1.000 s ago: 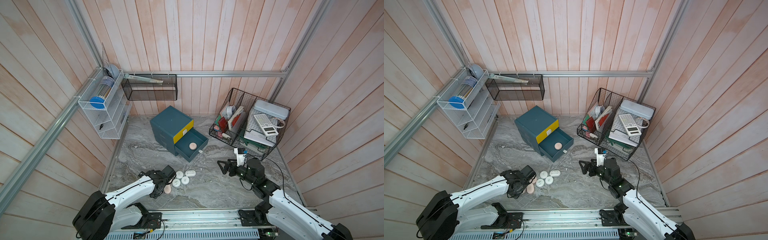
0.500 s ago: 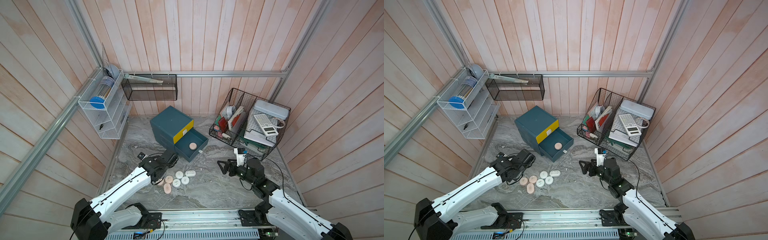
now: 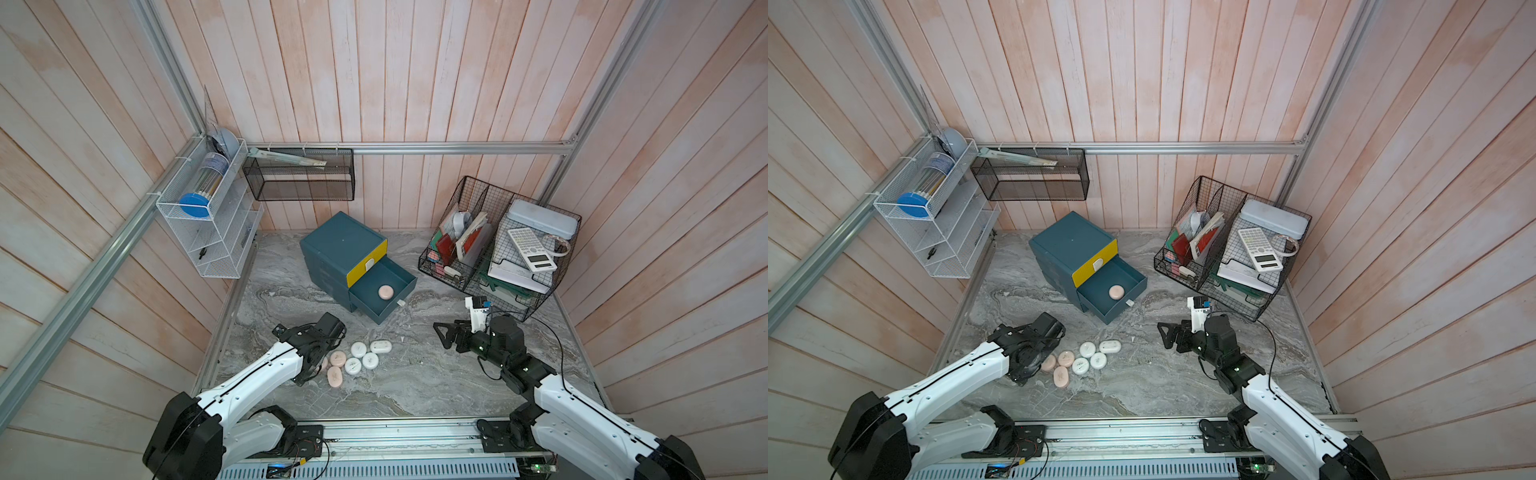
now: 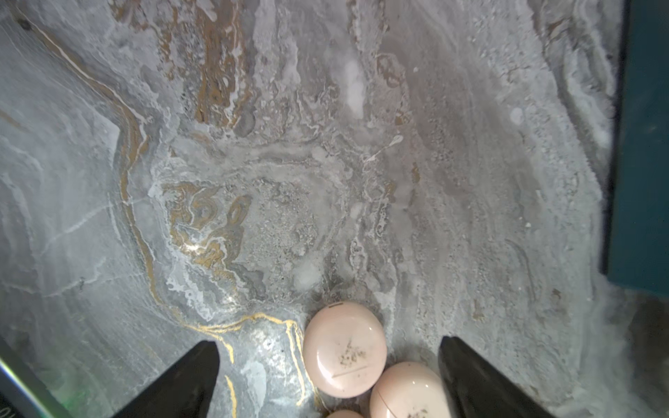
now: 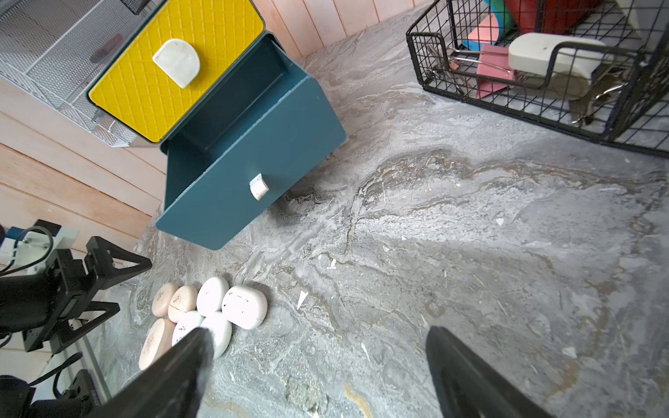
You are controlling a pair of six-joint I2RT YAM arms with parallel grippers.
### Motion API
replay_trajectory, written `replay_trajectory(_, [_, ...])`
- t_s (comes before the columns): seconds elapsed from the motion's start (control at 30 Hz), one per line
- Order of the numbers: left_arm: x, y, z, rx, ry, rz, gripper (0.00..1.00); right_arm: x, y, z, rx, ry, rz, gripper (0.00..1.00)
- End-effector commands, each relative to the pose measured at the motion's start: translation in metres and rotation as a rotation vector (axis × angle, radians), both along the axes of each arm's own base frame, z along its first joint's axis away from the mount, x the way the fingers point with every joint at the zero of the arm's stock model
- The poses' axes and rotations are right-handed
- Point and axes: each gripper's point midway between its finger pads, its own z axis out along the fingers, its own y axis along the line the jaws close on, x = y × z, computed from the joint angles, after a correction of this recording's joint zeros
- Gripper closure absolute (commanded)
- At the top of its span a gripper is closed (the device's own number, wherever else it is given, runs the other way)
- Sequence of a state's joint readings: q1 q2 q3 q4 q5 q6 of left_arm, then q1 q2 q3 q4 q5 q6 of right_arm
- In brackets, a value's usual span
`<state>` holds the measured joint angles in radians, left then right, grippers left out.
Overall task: Put the bluetooth earphones in the drawer according to color
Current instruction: Pick up the Bluetooth earphone from the center of the board.
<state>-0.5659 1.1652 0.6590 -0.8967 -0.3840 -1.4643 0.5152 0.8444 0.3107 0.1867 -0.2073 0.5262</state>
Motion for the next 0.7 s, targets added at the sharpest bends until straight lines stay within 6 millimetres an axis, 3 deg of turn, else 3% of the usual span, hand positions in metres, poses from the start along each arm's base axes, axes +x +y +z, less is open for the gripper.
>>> replay_trajectory(0.0, [0.004, -0.012, -0.011, -0.045, 0.028, -0.048, 0.0, 0.002, 0.002, 0.005, 0.014, -0.019, 0.006, 0.02])
replay_trajectory(0.2, [0.001, -0.019, -0.029, -0.043, 0.116, -0.074, 0.01, 0.002, 0.002, 0.002, 0.007, -0.015, 0.008, 0.02])
replay_trajectory(0.5, [0.002, -0.015, -0.043, -0.008, 0.15, -0.059, 0.23, 0.002, 0.001, -0.002, 0.005, -0.015, 0.01, 0.02])
replay_trajectory(0.67, [0.004, -0.009, -0.05, 0.004, 0.163, -0.05, 0.26, 0.002, 0.0, -0.002, 0.001, -0.019, 0.007, 0.02])
